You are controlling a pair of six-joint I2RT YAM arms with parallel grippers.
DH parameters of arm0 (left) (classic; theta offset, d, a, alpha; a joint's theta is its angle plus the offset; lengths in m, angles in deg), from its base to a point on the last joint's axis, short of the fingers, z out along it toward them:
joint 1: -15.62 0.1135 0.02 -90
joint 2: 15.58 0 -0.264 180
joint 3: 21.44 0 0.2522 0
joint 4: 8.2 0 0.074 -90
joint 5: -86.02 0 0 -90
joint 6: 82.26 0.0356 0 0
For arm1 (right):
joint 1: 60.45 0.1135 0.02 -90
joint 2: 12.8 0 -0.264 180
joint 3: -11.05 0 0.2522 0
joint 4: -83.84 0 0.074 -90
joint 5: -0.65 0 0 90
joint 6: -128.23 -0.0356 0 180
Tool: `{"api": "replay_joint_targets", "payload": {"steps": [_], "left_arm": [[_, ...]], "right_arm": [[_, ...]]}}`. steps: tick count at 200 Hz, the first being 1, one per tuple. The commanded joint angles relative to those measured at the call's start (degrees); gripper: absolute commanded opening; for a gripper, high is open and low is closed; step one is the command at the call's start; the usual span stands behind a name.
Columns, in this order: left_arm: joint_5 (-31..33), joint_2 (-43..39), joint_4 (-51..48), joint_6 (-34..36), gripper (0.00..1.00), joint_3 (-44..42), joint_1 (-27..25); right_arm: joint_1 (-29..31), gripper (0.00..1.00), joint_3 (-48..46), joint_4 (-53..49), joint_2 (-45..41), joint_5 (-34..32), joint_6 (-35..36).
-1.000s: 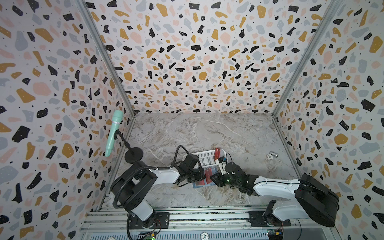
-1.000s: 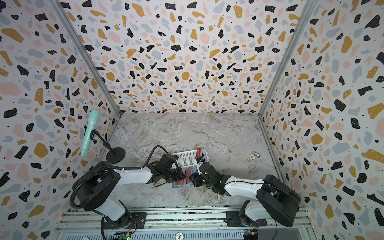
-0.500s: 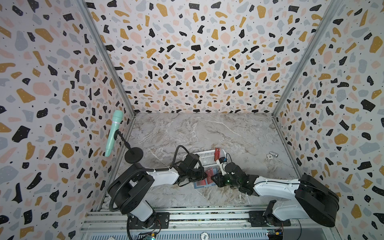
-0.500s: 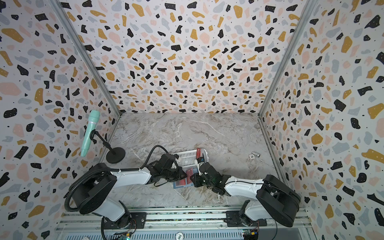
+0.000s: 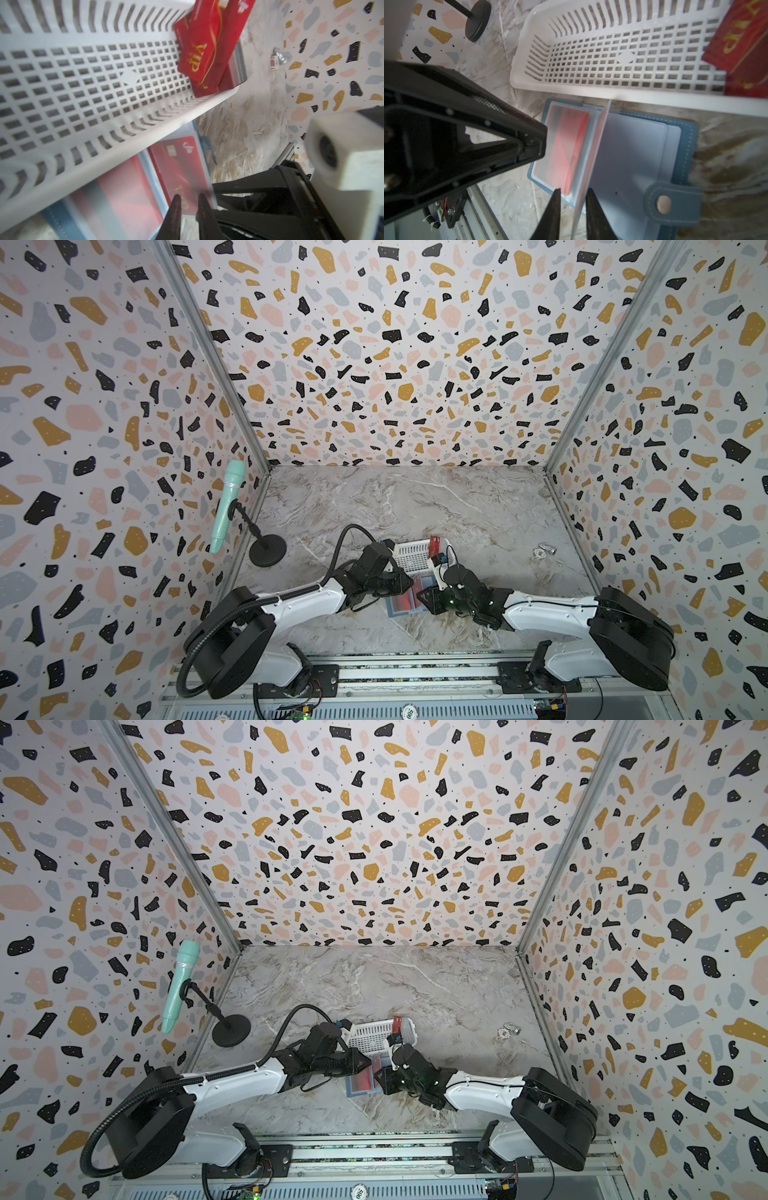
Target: Put the credit cards into the card holder
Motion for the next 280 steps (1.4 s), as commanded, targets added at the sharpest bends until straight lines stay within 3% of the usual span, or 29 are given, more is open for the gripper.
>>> {"api": "replay_joint_targets", "payload": {"steps": [1, 64, 87, 168, 231, 280], "left_arm": [[0.9, -3.5, 4.1, 0.7, 0.2, -3.2, 3.2], [2.3, -8.4, 11.1, -0.2, 0.24, -6.4, 6.2], [2.8, -9.2, 11.1, -0.2, 0.28, -6.5, 6.3], [1.7, -8.7, 10.1, 1.8, 0.27, -5.9, 6.3], [1.4, -3.9, 8.9, 5.8, 0.27, -0.9, 6.3], [1.5, 3.7, 8.9, 7.4, 0.25, 5.2, 6.0]], "right_arm": [[1.1, 0.24, 2.7, -1.5, 0.0, -1.0, 0.8], [3.9, 0.25, 6.8, -1.0, 3.4, -1.2, 1.7], [4.3, 0.25, 7.5, -1.0, 3.8, -1.3, 2.3], [4.0, 0.26, 8.0, -8.2, 0.1, -7.0, 5.2], [-1.5, 0.25, 6.6, -16.6, -7.4, -9.7, 9.4], [-9.8, 0.25, 7.3, -20.4, -11.4, -8.3, 13.2]]}}
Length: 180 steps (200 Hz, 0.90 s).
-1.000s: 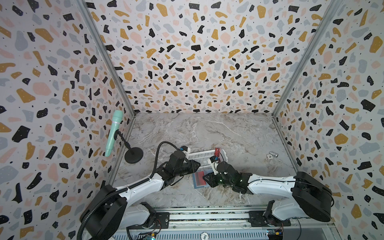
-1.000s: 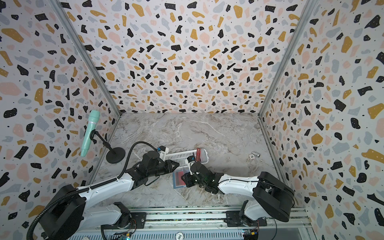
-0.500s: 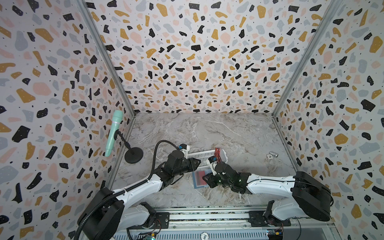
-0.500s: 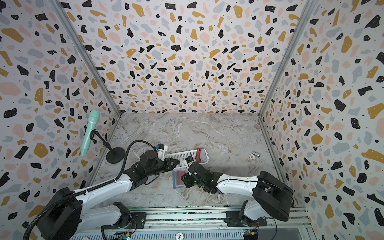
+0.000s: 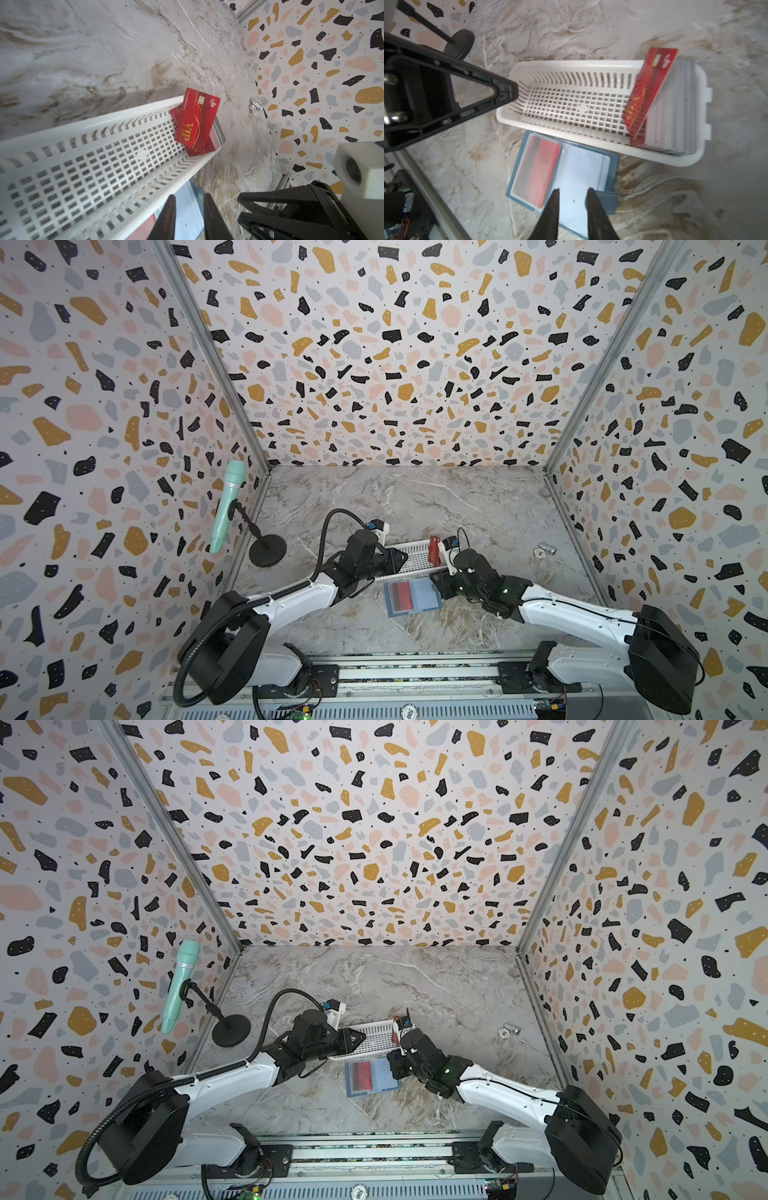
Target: Put the credit cards into the card holder
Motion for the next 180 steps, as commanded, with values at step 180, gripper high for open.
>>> {"api": "replay_joint_targets", "payload": {"steps": [180], "left_arm": [[-2.9, 4.8, 12.6, -0.4, 0.32, 0.2, -3.2]], "right_arm": [[-17.1, 0.26, 18.2, -3.3, 17.1, 8.9, 12.5]]}}
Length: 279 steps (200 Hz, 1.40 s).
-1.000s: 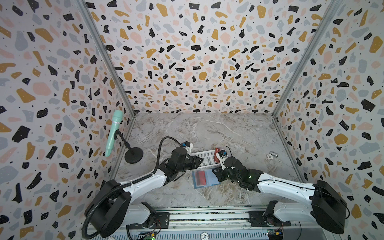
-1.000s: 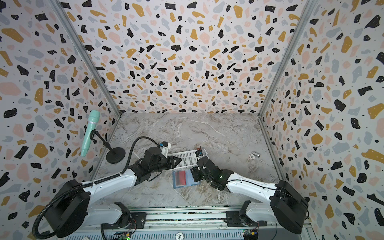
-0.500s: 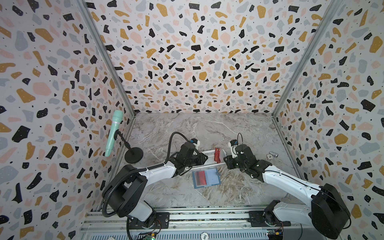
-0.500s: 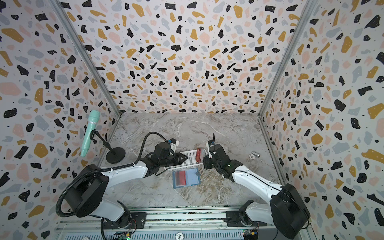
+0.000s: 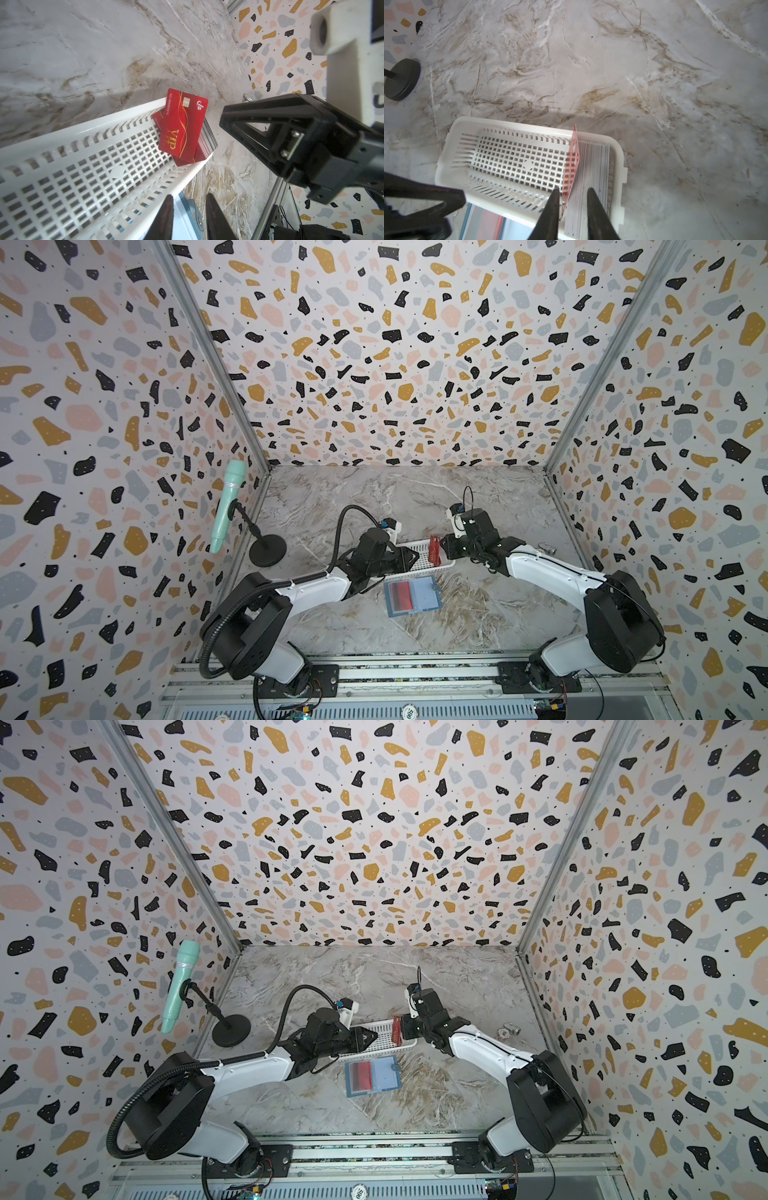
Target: Put the credit cards into the card holder
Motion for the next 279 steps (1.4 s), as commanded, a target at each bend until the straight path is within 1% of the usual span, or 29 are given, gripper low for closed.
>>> {"api": "replay_joint_targets", "payload": {"steps": [1, 24, 51, 58, 86, 91, 139, 158, 213, 235, 279], "left_arm": [[-2.0, -2.1, 6.0, -0.3, 0.32, -1.9, -0.2], [-2.4, -3.5, 7.7, -0.5, 0.39, -3.3, -0.1], [-2.2, -4.9, 7.1, -0.4, 0.56, -4.4, -0.2], [-2.0, -5.2, 6.4, -0.2, 0.61, -4.6, -0.2], [-1.2, -7.3, 3.7, 0.7, 0.96, -5.3, -0.2], [-0.7, -7.7, 3.0, 0.9, 1.0, -5.3, -0.2], [0.4, -10.5, 0.7, 1.5, 1.0, -6.0, -0.2], [1.3, -11.2, 0.1, 1.9, 1.0, -6.3, -0.2], [1.5, -11.1, -0.1, 2.1, 1.0, -6.6, -0.2], [1.7, -11.3, 0.0, 2.4, 0.97, -6.5, -0.2], [1.7, -13.0, 4.0, 3.0, 0.95, -8.1, -0.2]], "right_arm": [[-0.4, 0.26, 2.6, 0.6, 0.9, 1.1, 1.3], [-0.8, 0.26, 3.3, 1.1, 2.3, 1.5, 1.2], [-1.1, 0.26, 4.0, 1.6, 3.8, 2.5, 1.3], [-1.2, 0.26, 4.1, 1.9, 4.1, 2.8, 1.3], [-1.5, 0.25, 4.7, 2.2, 5.7, 3.6, 1.5], [-1.5, 0.26, 4.7, 2.3, 5.9, 3.6, 1.5], [-1.7, 0.23, 5.4, 3.5, 8.0, 4.7, 0.9], [-1.7, 0.19, 5.7, 3.6, 8.7, 4.8, 0.7], [-1.8, 0.11, 5.7, 3.1, 8.6, 4.0, 0.5], [-1.7, 0.06, 5.9, 2.9, 8.0, 3.9, 0.4], [-1.7, 0.04, 6.0, 3.1, 5.6, 4.7, 0.4]]}}
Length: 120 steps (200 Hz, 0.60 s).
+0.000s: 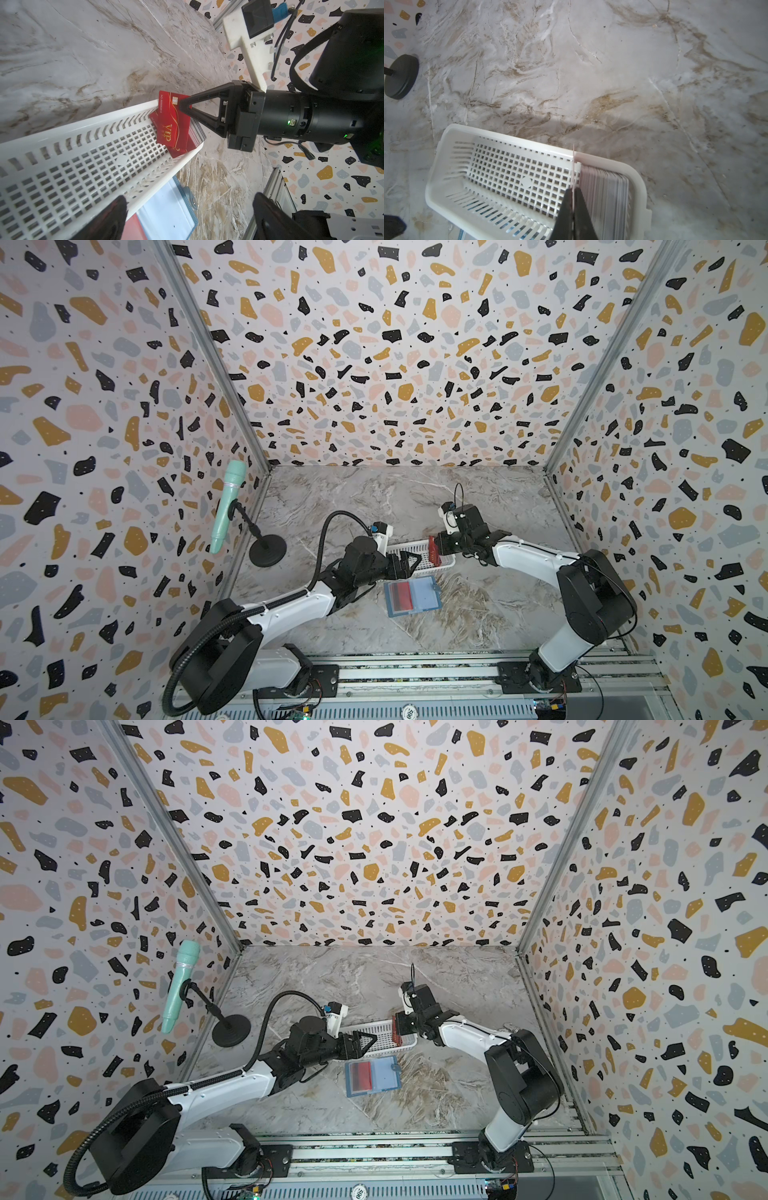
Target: Put the credit cards into the card holder
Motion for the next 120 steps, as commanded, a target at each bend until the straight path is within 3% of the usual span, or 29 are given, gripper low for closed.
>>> {"api": "replay_joint_targets", "payload": {"steps": [1, 58, 120], "left_arm": [[0.1, -1.8, 3.7, 1.5, 0.95, -1.2, -0.2], [-2.3, -4.4, 7.2, 0.0, 0.88, -3.3, -0.2], [-10.7, -2.3, 19.5, -5.1, 0.75, -4.8, -0.3]], "right_arm": [[-0.2, 0.04, 1.9, -0.2, -3.6, 0.2, 0.0], [-0.3, 0.02, -0.1, -0.4, -12.1, 3.9, 1.1], [-1.9, 0.0, -3.0, -7.2, -24.4, 17.2, 2.9]]}}
